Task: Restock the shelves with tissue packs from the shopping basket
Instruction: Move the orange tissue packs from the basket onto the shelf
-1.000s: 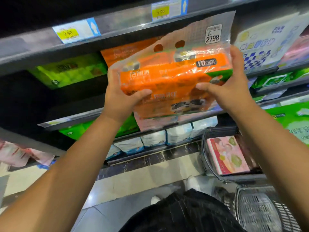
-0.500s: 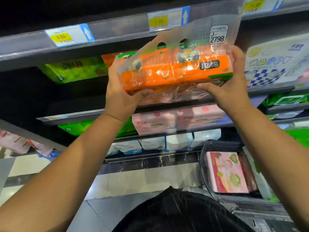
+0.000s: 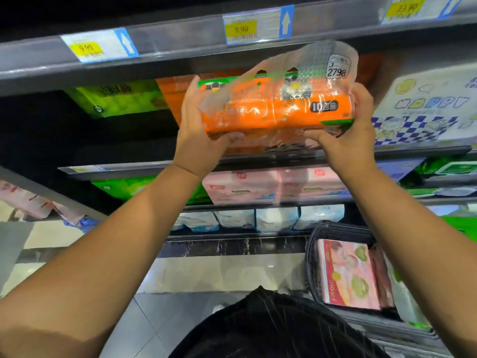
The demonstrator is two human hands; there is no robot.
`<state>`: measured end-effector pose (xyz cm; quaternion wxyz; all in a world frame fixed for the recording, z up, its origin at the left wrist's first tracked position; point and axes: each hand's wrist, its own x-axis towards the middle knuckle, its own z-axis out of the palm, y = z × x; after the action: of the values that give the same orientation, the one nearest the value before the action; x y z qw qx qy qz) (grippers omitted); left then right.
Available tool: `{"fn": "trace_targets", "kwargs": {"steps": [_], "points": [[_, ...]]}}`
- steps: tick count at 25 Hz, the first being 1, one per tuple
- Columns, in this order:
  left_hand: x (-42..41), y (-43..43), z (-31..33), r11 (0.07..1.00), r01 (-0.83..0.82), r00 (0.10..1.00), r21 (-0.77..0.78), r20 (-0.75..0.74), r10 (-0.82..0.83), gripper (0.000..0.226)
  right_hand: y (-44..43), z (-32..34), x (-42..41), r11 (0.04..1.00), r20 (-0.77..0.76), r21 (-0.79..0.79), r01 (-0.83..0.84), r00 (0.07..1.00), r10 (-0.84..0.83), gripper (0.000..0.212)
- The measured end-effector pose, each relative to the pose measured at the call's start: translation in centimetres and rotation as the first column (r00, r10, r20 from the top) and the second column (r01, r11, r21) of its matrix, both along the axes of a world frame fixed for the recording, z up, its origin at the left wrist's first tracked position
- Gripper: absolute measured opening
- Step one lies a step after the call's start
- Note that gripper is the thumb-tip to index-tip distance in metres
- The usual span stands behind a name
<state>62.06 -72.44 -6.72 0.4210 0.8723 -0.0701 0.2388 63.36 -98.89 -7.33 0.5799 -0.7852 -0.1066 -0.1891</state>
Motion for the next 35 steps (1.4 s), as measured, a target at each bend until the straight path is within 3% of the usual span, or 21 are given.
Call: {"fn": "trace_targets", "kwargs": {"steps": [6,9,13,16,26,35], "points": [[1.4,-1.0,-0.9,0.992,-0.069,0.994,-0.106,-0.096,0.058,0.084,0.2,-1.0,2.2,0.999,-0.03,-0.017,-0.03,0.999,0.029,0.08],[2.7,-0.9,0.0,0.968,-0.062,0.982,-0.244,-0.186,0.016,0.081,0.0,-0.7,4.0,0.999,-0.045,-0.03,-0.033,0.999,0.032,0.08],[3.5,-1.3,1.1,0.952,-0.11,0.955,-0.287,-0.297,0.021,0.075,0.0,-1.0,5.6,0.999,-0.157,-0.05,0.009,0.987,-0.017,0.091],[4.2,-1.4,0.8,0.927,-0.184,0.92,-0.328,-0.388,0.045,0.066,0.4,-1.6,6.5,0.997,-0.26,-0.078,0.008,0.965,-0.028,0.085],[7.1,-3.2,1.7,0.909,-0.34,0.809,-0.24,-0.567,0.153,0.049,-0.2,-1.8,9.1,0.983,-0.383,-0.182,0.001,0.921,-0.071,0.068],[8.4,-5.2,1.1,0.884,-0.395,0.792,-0.251,-0.581,0.189,0.049,-1.6,-3.6,9.1,0.991,-0.27,-0.081,0.106,0.955,-0.124,0.07]]}}
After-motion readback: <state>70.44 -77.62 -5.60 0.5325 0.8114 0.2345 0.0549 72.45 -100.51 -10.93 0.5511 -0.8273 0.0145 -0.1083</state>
